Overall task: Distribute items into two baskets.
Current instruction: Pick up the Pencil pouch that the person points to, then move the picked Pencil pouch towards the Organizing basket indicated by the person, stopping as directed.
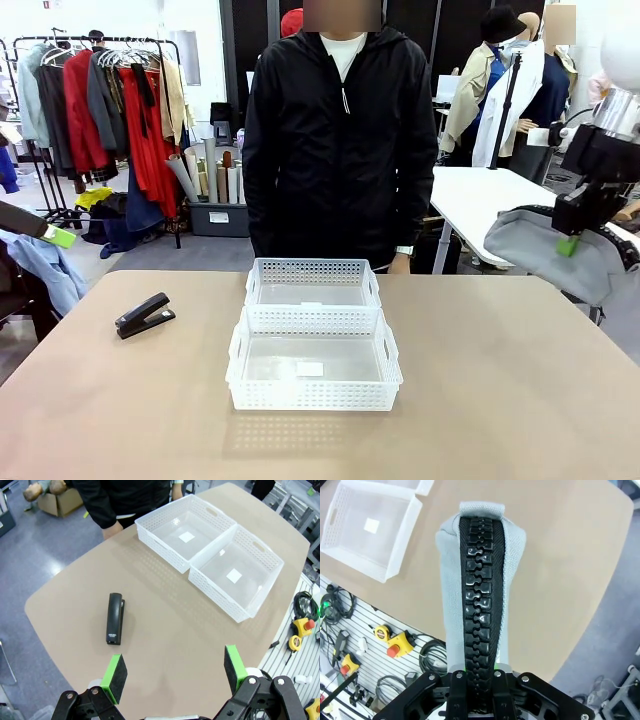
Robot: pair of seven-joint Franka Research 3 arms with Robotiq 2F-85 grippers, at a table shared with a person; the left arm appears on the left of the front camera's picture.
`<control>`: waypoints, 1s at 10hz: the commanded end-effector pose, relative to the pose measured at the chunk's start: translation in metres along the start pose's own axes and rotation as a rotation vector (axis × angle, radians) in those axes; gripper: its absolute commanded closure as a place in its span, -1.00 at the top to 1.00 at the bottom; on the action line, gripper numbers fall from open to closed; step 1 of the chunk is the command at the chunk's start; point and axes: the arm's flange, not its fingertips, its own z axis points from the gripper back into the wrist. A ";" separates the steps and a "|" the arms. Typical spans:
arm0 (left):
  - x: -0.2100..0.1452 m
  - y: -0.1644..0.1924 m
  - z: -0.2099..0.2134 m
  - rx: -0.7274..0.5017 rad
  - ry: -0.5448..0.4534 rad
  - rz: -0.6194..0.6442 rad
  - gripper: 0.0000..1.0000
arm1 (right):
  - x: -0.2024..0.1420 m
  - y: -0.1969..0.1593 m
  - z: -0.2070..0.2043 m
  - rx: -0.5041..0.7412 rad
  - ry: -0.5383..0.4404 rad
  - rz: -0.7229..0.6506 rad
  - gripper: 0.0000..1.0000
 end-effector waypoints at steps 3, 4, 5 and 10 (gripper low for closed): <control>0.000 0.000 0.000 -0.011 -0.016 0.001 1.00 | 0.004 -0.002 -0.007 0.005 0.013 0.003 -1.00; 0.000 0.000 0.000 -0.011 -0.016 0.001 1.00 | 0.004 -0.002 -0.007 0.005 0.013 0.003 -1.00; 0.000 0.000 0.000 -0.011 -0.016 0.001 1.00 | 0.004 -0.002 -0.007 0.005 0.013 0.003 -1.00; 0.000 0.000 0.000 -0.011 -0.016 0.001 1.00 | 0.004 -0.002 -0.007 0.005 0.013 0.003 -1.00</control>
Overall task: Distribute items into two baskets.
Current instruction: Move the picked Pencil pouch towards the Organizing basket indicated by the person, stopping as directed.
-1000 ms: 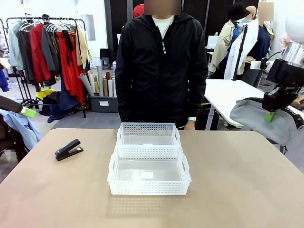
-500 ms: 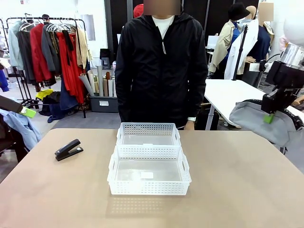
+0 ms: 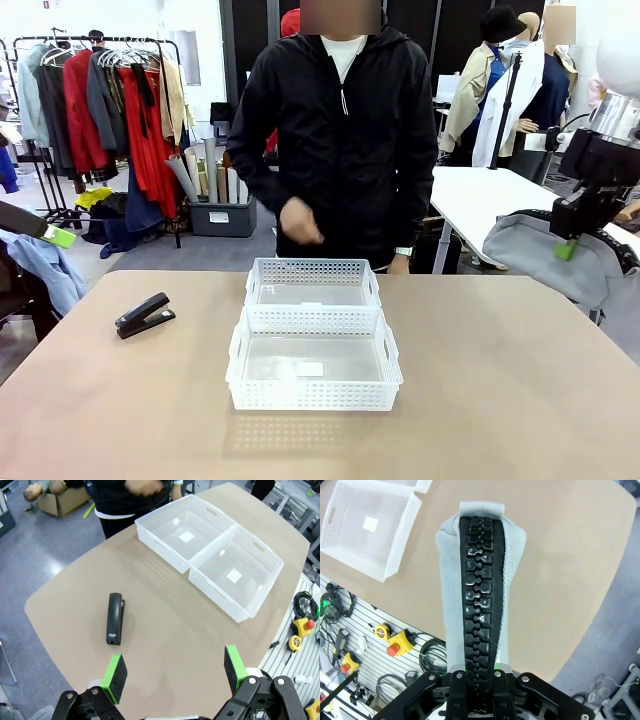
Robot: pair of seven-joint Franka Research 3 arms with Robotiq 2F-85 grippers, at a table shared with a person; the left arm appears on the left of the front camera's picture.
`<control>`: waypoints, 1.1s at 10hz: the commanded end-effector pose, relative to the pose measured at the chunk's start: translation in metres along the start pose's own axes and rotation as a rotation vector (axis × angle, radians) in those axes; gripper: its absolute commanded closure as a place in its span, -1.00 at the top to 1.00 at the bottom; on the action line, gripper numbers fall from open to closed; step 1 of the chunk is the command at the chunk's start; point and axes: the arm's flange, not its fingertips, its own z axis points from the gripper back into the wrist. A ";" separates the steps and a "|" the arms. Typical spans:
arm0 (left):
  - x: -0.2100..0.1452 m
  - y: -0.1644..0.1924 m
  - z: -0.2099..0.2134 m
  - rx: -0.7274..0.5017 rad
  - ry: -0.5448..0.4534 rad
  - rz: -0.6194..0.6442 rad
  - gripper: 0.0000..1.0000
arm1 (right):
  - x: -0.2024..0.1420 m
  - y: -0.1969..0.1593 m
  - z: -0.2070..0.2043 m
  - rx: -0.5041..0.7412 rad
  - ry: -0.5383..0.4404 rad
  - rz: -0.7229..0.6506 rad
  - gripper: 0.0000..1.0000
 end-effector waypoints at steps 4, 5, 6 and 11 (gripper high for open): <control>0.000 0.000 0.000 -0.011 -0.015 0.001 1.00 | 0.000 0.000 0.002 -0.002 -0.008 0.004 -1.00; 0.000 0.000 0.000 -0.011 -0.015 0.001 1.00 | 0.000 0.000 0.002 -0.002 -0.008 0.004 -1.00; 0.000 0.000 0.000 -0.011 -0.015 0.001 1.00 | 0.000 0.000 0.002 -0.002 -0.008 0.004 -1.00; 0.000 0.000 0.000 -0.011 -0.015 0.001 1.00 | 0.000 0.000 0.002 -0.002 -0.008 0.004 -1.00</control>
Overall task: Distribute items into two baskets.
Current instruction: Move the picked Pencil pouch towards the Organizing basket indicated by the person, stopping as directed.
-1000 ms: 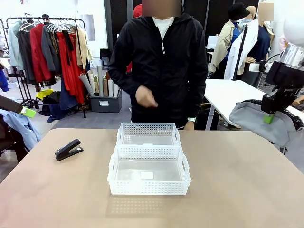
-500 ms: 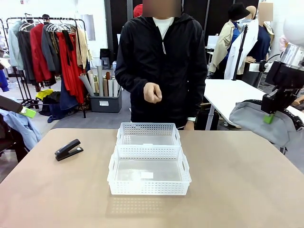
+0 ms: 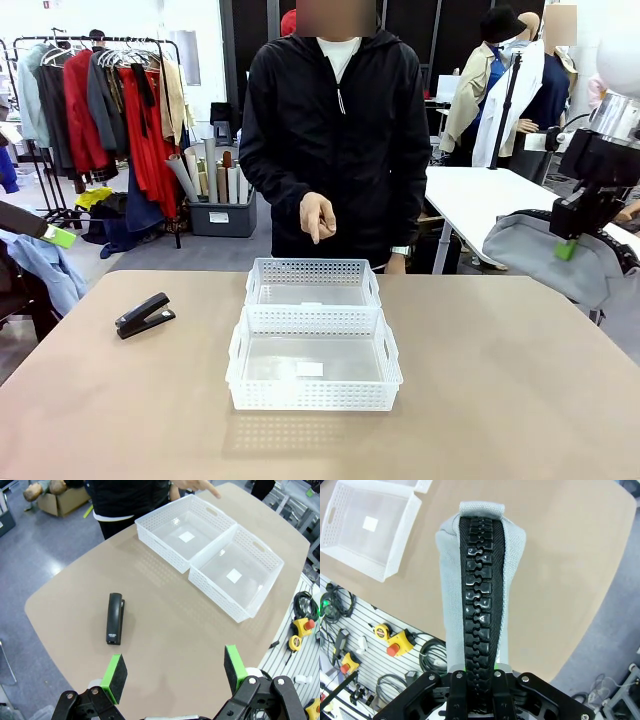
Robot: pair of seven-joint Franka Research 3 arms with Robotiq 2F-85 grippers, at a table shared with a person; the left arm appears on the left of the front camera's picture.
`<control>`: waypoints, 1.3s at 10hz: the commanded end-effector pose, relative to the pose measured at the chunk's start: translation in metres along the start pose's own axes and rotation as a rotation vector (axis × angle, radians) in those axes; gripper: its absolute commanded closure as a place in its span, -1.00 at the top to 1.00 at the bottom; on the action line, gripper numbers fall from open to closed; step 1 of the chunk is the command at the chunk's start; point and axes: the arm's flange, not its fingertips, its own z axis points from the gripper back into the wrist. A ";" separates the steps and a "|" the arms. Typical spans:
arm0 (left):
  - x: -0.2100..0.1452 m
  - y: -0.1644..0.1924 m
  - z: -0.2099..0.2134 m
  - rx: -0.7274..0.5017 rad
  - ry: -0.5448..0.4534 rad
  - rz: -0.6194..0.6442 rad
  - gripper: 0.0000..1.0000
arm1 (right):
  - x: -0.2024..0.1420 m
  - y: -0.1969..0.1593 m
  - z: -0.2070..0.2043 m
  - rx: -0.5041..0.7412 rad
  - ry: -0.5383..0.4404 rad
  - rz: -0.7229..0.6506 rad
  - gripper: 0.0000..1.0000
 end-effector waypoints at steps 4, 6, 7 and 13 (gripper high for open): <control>0.000 0.000 0.000 -0.011 -0.015 0.001 1.00 | 0.000 0.000 0.002 -0.002 -0.008 0.004 -1.00; 0.000 0.000 0.000 -0.011 -0.015 0.001 1.00 | 0.000 0.000 0.002 -0.002 -0.008 0.004 -1.00; 0.000 0.000 0.000 -0.011 -0.015 0.001 1.00 | 0.000 0.000 0.002 -0.002 -0.008 0.004 -1.00; 0.000 0.000 0.000 -0.011 -0.015 0.001 1.00 | 0.000 0.000 0.002 -0.002 -0.008 0.004 -1.00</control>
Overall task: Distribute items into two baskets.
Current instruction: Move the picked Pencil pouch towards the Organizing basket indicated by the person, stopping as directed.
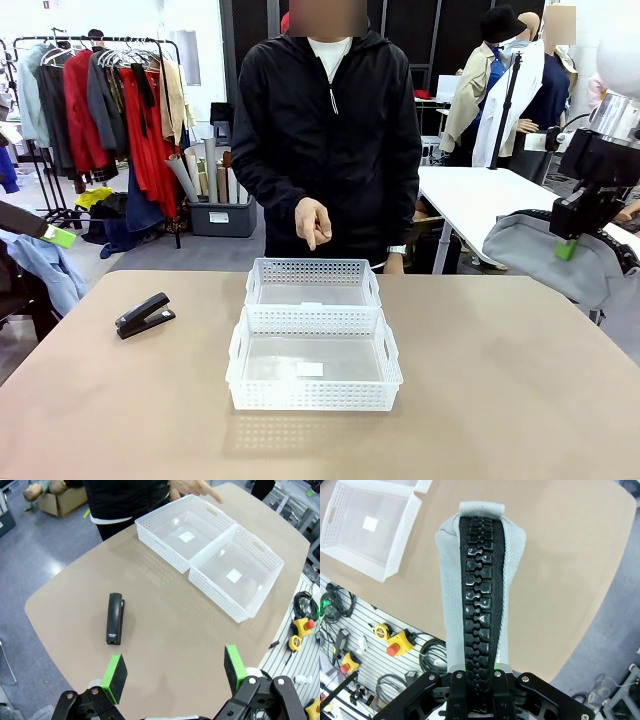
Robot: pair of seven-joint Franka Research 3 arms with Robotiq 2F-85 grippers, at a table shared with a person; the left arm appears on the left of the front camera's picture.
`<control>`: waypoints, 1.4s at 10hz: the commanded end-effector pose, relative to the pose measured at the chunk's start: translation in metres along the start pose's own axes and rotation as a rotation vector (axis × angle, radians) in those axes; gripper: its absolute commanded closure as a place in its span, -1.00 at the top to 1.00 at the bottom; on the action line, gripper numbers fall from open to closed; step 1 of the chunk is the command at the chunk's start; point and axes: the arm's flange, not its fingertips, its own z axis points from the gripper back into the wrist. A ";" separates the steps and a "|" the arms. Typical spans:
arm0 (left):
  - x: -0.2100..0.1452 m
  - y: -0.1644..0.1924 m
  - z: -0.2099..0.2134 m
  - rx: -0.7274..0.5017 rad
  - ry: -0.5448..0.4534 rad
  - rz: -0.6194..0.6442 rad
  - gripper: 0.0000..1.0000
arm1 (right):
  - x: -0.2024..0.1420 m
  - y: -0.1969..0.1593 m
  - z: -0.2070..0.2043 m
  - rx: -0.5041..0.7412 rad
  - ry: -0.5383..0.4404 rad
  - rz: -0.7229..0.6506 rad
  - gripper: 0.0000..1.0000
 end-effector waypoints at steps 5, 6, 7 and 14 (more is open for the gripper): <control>0.000 0.000 0.000 -0.011 -0.015 0.001 1.00 | 0.014 0.026 0.010 -0.014 0.002 0.061 -1.00; 0.000 0.000 0.000 -0.011 -0.015 0.001 1.00 | 0.018 0.042 0.013 -0.032 -0.005 0.105 -1.00; 0.000 0.000 0.000 -0.011 -0.015 0.001 1.00 | 0.020 0.057 0.014 -0.029 -0.015 0.147 -1.00; 0.000 0.000 0.000 -0.011 -0.015 0.001 1.00 | 0.017 0.137 0.000 -0.134 -0.092 0.500 -1.00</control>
